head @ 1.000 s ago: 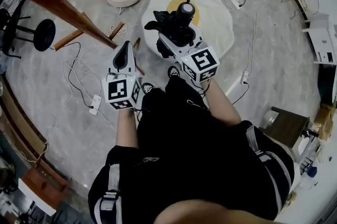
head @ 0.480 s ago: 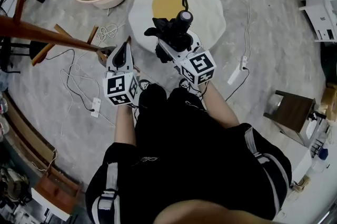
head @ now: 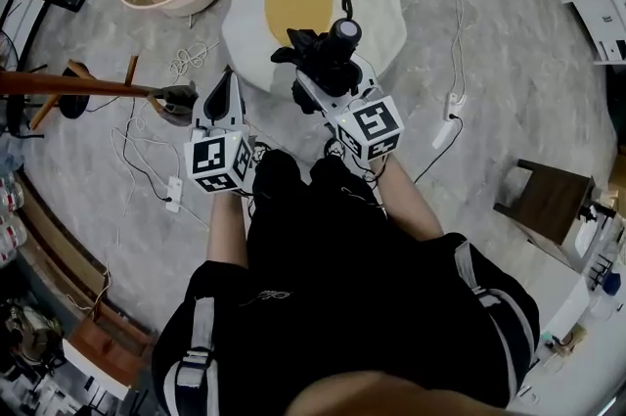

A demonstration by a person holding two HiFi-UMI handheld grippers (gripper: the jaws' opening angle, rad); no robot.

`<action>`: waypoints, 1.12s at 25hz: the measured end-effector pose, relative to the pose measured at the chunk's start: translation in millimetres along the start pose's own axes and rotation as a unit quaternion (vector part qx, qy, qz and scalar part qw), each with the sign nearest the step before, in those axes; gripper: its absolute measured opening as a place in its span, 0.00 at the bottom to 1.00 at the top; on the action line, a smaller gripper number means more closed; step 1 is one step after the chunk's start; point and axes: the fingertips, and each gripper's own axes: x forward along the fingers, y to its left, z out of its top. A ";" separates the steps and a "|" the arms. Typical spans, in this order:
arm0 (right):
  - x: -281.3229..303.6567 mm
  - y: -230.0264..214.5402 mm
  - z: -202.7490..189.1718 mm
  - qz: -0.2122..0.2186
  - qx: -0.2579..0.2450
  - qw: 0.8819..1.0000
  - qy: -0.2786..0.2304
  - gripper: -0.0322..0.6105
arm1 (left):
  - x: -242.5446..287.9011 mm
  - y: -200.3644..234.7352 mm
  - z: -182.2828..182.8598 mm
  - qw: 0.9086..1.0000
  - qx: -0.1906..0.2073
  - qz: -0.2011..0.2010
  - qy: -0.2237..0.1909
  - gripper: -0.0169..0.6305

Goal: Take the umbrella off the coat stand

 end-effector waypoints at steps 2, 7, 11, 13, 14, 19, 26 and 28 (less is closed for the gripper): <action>-15.1 -16.5 4.1 -0.007 -0.009 1.000 -0.008 0.47 | 7.3 -19.6 7.1 1.000 0.009 -0.001 -0.010 0.02; -46.2 -43.1 11.7 -0.017 -0.022 0.999 -0.025 0.47 | 20.3 -65.3 22.5 0.999 0.026 -0.010 -0.031 0.02; -70.6 -64.0 24.6 -0.016 -0.028 0.999 -0.039 0.47 | 32.3 -107.8 40.7 0.998 0.039 -0.026 -0.048 0.02; -81.8 -70.6 31.8 -0.019 -0.024 0.998 -0.049 0.47 | 33.6 -123.1 48.3 0.997 0.046 -0.033 -0.054 0.02; -85.9 -72.8 34.7 -0.021 -0.026 0.998 -0.053 0.47 | 33.3 -127.7 51.0 0.997 0.049 -0.035 -0.057 0.02; -102.7 -88.5 44.8 -0.024 -0.045 0.996 -0.068 0.47 | 34.6 -143.8 61.7 0.995 0.055 -0.023 -0.074 0.02; -106.5 -84.7 46.0 -0.002 -0.048 0.995 -0.082 0.47 | 26.0 -151.7 57.7 0.996 0.052 -0.006 -0.075 0.02; -104.6 -86.1 46.6 0.005 -0.051 0.995 -0.082 0.47 | 26.4 -151.1 60.0 0.996 0.053 0.004 -0.076 0.02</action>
